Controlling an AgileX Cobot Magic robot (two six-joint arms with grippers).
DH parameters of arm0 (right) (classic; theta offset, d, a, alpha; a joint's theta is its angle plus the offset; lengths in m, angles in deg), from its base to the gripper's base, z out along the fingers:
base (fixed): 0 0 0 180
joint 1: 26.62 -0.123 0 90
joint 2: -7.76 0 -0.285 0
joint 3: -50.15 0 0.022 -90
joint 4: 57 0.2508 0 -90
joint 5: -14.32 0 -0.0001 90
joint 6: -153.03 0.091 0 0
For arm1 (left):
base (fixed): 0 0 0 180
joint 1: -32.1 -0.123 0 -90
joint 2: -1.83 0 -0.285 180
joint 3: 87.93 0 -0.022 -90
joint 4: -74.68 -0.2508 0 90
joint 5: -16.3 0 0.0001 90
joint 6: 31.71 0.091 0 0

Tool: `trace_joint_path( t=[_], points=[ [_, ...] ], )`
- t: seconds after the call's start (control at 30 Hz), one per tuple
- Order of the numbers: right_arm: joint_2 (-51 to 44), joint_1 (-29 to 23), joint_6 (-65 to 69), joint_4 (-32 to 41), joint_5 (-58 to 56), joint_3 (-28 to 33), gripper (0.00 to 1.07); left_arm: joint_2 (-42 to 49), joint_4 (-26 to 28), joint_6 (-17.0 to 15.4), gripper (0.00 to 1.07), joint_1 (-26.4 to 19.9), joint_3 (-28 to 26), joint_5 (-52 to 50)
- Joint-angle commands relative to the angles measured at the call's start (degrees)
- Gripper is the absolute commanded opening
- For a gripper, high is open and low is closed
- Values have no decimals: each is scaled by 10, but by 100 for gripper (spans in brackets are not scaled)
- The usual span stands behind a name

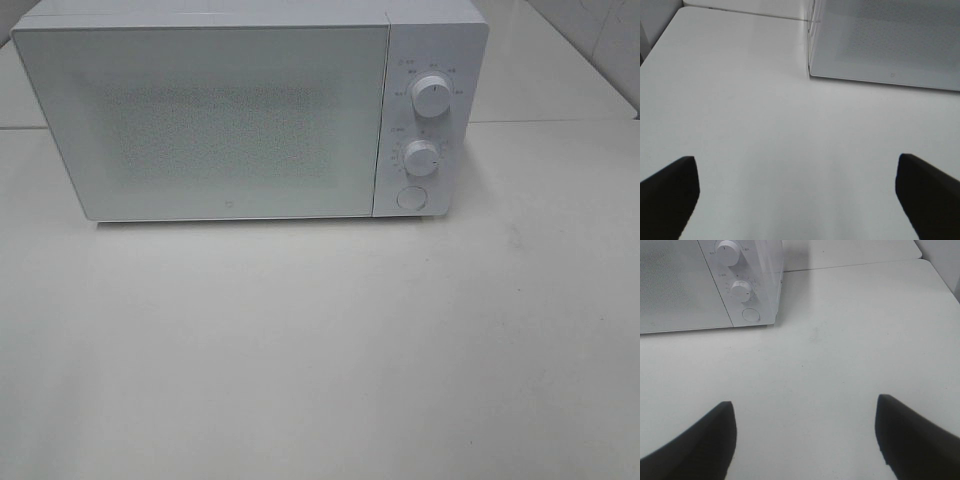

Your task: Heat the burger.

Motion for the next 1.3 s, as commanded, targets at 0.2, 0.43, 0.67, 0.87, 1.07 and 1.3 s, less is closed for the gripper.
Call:
trace_joint_path(
  t=[0.2, 0.43, 0.67, 0.87, 1.07, 1.3],
  points=[
    [-15, 4, -1, -2, 3, 4, 76, 21, 1, -3, 101, -42, 2, 1],
    [-15, 4, -1, -2, 3, 4, 76, 21, 1, -3, 101, -41, 2, 1],
    [-15, 4, -1, -2, 3, 4, 76, 17, 1, -3, 100, -41, 2, 1],
    [-15, 4, -1, -2, 3, 4, 76, 17, 1, -3, 100, -41, 2, 1],
    [-15, 4, -1, -2, 3, 4, 76, 17, 1, -3, 100, -41, 2, 1],
    [-15, 4, -1, -2, 3, 4, 76, 17, 1, -3, 100, -41, 2, 1]
  ],
)
